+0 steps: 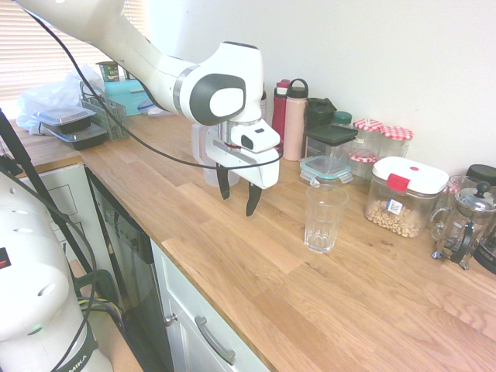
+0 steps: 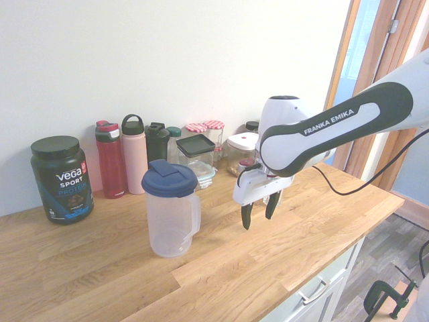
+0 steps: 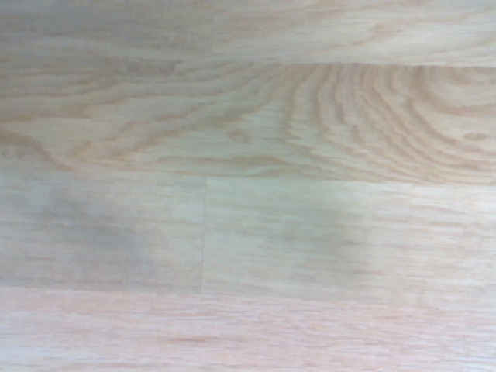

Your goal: Pour me some water

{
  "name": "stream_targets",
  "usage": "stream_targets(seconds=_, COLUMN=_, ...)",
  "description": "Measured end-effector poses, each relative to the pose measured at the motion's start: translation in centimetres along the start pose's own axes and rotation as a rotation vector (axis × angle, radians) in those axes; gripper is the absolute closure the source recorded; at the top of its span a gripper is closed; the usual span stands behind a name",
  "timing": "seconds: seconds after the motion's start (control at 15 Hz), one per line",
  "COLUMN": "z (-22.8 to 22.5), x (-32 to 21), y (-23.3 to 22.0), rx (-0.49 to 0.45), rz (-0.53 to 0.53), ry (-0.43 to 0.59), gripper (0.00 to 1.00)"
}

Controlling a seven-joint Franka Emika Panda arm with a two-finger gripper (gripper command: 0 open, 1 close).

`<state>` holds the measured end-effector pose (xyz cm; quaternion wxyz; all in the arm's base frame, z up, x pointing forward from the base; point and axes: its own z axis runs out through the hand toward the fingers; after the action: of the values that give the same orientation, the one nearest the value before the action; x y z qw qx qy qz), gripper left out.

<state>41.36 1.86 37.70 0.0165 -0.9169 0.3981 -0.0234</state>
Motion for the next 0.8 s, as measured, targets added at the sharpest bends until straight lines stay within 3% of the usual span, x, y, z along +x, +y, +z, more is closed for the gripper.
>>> stream_targets(seconds=0.27, z=-0.5, x=-1.3, y=-0.7, rx=0.023, rz=0.004, ry=-0.005, gripper=0.0)
stream_targets(seconds=0.8, z=-9.6, x=-16.5, y=-3.4, rx=0.179, rz=-0.126, ry=0.18, gripper=0.0)
